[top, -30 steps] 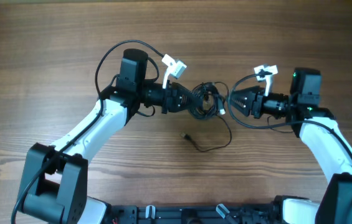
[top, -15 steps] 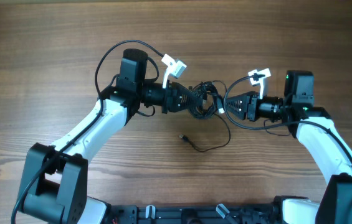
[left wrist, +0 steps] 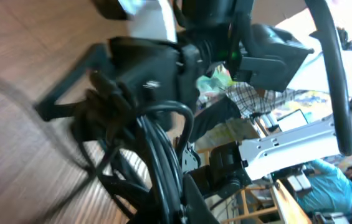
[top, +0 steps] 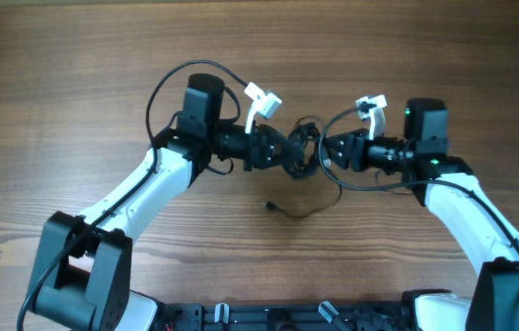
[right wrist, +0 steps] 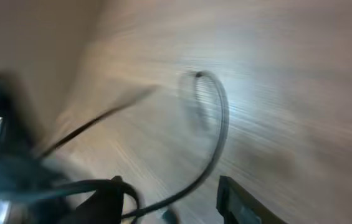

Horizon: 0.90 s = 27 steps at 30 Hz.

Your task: Untangle cables

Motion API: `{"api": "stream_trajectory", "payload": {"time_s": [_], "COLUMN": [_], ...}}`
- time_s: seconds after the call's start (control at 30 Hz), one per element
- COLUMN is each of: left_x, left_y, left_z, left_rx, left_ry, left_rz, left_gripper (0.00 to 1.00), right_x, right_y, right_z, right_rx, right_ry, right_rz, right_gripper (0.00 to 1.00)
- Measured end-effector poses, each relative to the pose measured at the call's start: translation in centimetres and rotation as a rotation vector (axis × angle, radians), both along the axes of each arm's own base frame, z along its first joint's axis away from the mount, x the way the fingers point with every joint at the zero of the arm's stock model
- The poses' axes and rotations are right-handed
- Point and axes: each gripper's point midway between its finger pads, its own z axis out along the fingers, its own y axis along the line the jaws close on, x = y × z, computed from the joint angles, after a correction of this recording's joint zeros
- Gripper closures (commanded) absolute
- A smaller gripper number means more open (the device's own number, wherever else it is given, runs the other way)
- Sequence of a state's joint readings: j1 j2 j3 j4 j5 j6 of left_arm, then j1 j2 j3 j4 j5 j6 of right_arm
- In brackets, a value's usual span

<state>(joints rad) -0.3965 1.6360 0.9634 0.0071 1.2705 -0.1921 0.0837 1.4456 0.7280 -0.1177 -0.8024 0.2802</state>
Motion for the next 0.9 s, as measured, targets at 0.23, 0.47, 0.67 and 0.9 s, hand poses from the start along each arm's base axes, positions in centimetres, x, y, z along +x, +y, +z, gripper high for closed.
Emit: {"api": "stream_trajectory", "payload": {"time_s": [0.23, 0.47, 0.67, 0.9], "left_x": [0.4, 0.8, 1.3, 2.7], "left_y": [-0.4, 0.3, 0.4, 0.5], "left_z": [-0.6, -0.5, -0.7, -1.6], "left_rx": [0.035, 0.027, 0.042, 0.094], "left_ry": [-0.003, 0.0, 0.007, -0.019], "left_rz": [0.032, 0.043, 0.071, 0.147], "left_gripper": [0.96, 0.96, 0.96, 0.96], "right_x": [-0.3, -2.0, -1.6, -1.0], "right_y": [-11.1, -18.7, -19.2, -8.5], "right_z": [-6.5, -7.7, -7.3, 0.5], "right_rx": [-0.201, -0.268, -0.269, 0.105], "right_ry": [0.448, 0.539, 0.475, -0.006], "right_rz": [-0.69, -0.946, -0.859, -0.083], "right_gripper": [0.52, 0.44, 0.38, 0.45]}}
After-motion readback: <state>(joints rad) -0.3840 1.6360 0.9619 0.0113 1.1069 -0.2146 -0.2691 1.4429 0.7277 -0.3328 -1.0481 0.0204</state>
